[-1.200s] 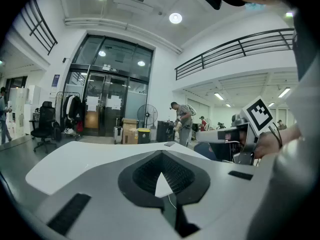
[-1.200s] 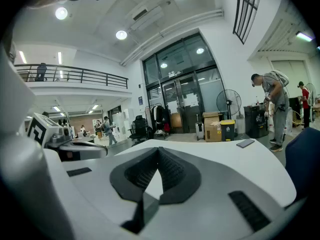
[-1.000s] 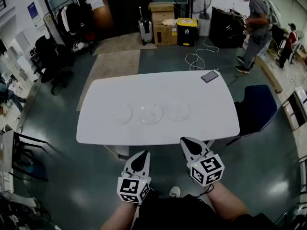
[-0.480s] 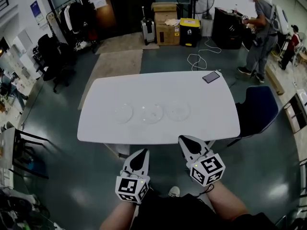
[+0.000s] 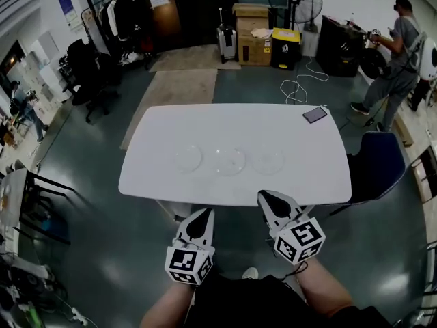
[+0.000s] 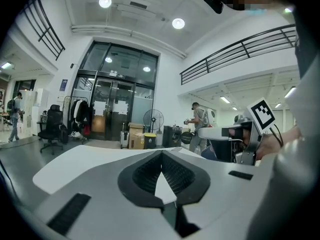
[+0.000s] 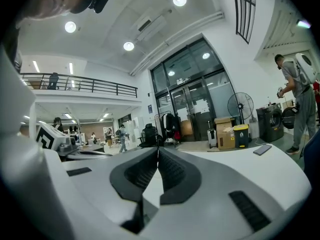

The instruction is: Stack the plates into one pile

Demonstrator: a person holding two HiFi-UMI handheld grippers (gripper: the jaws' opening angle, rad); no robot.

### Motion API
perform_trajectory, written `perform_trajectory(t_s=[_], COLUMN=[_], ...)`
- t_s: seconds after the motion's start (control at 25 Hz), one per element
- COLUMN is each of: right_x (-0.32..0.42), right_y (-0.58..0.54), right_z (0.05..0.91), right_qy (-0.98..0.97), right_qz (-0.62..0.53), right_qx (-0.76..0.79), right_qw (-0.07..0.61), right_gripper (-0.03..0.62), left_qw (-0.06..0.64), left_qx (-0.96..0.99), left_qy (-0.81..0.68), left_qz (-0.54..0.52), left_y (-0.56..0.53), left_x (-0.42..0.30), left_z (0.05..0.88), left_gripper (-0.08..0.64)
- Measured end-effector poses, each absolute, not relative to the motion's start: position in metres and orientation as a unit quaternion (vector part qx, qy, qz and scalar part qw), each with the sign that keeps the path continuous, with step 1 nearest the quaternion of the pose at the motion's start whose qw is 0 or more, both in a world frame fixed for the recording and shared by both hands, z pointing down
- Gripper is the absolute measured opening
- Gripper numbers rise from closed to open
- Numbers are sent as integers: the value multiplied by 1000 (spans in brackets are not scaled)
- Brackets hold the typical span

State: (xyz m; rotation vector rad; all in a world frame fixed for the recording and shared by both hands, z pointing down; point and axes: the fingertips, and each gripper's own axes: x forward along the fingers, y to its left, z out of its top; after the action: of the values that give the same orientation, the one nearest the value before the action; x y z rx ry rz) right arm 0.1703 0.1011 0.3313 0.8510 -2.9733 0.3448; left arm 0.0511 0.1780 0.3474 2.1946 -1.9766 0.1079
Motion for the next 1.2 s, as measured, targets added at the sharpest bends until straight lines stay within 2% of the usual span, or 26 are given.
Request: perform_trajectory(t_s=[0.28, 1.2], right_x=[134, -45], right_y=[88, 8], right_z=[335, 347], right_qy=[-954, -930], right_qz=[115, 134], right_qx=[277, 338], right_qw=[17, 47], right_gripper=[18, 32], left_qw=[97, 130], left_qx=[737, 756], left_qy=[-668, -640], left_qz=[32, 34], left_y=[166, 80], left_x=[9, -194], left_z=[355, 367], left_gripper=[18, 20])
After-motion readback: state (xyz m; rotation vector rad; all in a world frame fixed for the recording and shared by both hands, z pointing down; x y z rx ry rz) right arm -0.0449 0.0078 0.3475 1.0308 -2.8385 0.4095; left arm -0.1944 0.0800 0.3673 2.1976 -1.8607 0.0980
